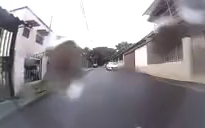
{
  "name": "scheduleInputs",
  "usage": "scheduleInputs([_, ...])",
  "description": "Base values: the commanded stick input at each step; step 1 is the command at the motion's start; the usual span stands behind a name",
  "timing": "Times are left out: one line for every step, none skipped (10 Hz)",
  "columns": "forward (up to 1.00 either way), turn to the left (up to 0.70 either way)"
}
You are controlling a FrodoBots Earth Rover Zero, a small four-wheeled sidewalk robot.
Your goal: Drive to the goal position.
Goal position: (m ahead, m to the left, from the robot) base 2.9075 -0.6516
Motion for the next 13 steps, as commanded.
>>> scheduleInputs([0.7,0.0])
scheduleInputs([0.7,0.0])
scheduleInputs([0.7,0.0])
scheduleInputs([0.7,0.0])
scheduleInputs([0.7,0.0])
scheduleInputs([0.7,0.0])
scheduleInputs([0.7,0.0])
scheduleInputs([0.7,0.0])
scheduleInputs([0.7,0.0])
scheduleInputs([0.7,0.0])
scheduleInputs([0.7,0.0])
scheduleInputs([0.7,0.0])
scheduleInputs([0.7,-0.03])
